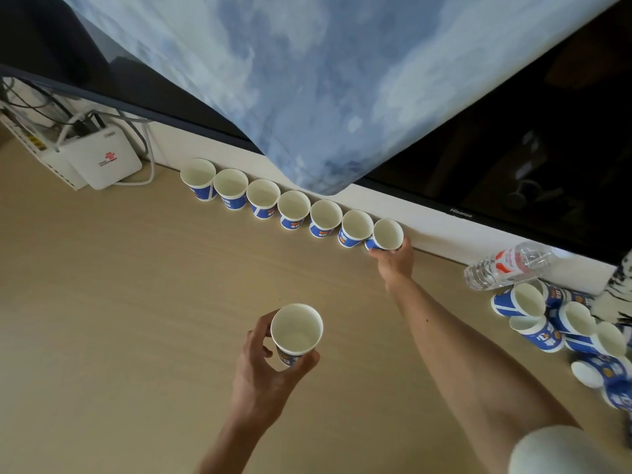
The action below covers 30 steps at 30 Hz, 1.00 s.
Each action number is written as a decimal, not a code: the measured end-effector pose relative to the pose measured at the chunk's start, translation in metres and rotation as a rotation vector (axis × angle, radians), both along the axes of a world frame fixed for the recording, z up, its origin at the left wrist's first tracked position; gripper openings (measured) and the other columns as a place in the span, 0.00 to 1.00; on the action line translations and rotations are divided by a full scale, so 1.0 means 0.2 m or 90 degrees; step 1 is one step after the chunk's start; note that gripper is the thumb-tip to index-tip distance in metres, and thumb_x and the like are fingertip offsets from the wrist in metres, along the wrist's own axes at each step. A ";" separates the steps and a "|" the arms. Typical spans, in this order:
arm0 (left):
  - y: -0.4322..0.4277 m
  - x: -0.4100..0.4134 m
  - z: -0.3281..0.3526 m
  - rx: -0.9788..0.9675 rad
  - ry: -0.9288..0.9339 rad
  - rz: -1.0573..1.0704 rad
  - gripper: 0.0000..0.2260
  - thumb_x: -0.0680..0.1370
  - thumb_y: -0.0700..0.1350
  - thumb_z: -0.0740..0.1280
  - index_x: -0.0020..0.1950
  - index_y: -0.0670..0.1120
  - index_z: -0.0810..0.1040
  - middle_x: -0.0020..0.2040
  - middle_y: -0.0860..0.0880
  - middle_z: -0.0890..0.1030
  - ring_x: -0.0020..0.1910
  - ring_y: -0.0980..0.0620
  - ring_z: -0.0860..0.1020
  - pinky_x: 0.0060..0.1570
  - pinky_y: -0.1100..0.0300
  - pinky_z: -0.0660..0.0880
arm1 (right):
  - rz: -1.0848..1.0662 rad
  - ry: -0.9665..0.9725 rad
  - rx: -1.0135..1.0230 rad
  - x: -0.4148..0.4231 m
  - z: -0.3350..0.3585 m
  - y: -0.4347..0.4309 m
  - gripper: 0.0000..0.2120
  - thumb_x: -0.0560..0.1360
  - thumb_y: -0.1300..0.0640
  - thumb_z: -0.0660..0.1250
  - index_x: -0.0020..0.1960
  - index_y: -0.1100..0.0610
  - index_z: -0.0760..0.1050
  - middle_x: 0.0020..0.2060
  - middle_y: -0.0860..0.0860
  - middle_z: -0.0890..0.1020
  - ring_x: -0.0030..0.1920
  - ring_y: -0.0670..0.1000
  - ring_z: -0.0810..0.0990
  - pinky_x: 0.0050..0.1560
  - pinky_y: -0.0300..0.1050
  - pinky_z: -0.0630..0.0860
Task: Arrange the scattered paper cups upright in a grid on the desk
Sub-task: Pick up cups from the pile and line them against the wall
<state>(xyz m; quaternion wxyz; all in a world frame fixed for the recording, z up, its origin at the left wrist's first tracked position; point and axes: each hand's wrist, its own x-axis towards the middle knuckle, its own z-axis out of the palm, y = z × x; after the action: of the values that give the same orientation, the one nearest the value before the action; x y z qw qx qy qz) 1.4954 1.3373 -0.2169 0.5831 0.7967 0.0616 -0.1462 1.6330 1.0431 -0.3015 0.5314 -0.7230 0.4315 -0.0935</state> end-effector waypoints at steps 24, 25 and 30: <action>0.03 -0.03 -0.02 0.011 0.006 0.021 0.32 0.60 0.63 0.75 0.63 0.60 0.75 0.56 0.57 0.81 0.52 0.49 0.77 0.47 0.54 0.75 | 0.002 -0.052 -0.036 -0.04 0.04 -0.01 0.32 0.65 0.60 0.80 0.65 0.51 0.71 0.52 0.44 0.80 0.46 0.43 0.79 0.41 0.29 0.71; 0.02 -0.02 -0.02 0.010 0.007 0.022 0.32 0.60 0.63 0.75 0.63 0.60 0.75 0.56 0.57 0.81 0.52 0.49 0.77 0.47 0.55 0.75 | -0.002 -0.052 -0.040 -0.05 0.04 -0.01 0.32 0.65 0.60 0.80 0.65 0.52 0.71 0.52 0.45 0.80 0.45 0.43 0.79 0.40 0.27 0.70; 0.01 -0.02 -0.02 0.004 0.004 0.019 0.31 0.60 0.62 0.75 0.62 0.60 0.75 0.56 0.57 0.81 0.54 0.52 0.78 0.48 0.55 0.74 | 0.017 -0.051 -0.042 -0.06 0.03 -0.03 0.32 0.65 0.60 0.80 0.65 0.52 0.70 0.52 0.45 0.80 0.44 0.42 0.79 0.40 0.27 0.70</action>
<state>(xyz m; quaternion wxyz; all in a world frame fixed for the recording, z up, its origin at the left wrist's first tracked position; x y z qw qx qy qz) 1.4913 1.3397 -0.2217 0.5828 0.7970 0.0758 -0.1395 1.6218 1.0363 -0.2953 0.5251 -0.7418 0.3967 -0.1294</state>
